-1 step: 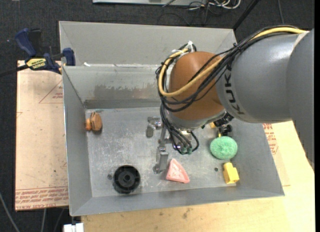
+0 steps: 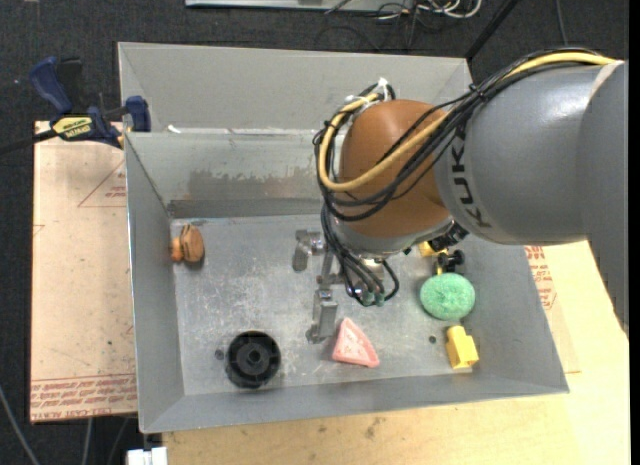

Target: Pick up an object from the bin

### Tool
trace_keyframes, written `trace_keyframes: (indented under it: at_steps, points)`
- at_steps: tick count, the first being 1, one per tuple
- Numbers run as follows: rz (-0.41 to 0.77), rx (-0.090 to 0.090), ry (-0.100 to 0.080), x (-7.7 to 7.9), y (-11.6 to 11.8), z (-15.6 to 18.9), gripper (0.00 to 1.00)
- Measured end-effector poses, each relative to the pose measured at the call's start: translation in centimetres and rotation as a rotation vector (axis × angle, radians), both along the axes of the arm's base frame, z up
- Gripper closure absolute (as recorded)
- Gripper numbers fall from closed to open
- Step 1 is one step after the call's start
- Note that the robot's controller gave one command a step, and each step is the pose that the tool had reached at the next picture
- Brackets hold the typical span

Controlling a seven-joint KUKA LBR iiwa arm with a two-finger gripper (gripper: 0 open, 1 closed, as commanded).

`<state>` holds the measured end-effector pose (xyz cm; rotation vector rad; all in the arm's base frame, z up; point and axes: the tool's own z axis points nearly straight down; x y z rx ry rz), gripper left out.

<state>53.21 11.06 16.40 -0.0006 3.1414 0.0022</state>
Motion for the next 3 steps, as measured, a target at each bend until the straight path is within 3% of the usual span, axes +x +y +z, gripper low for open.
trace_keyframes:
  at_steps: [1, 2, 3]
  points:
    - [0.001, 0.002, -0.007, -0.7, -4.3, -3.8, 0.00]
    - [0.044, -0.005, 0.000, 0.1, -7.5, -7.7, 0.00]
    - [0.068, 0.002, 0.001, -0.7, -8.3, -9.2, 0.00]
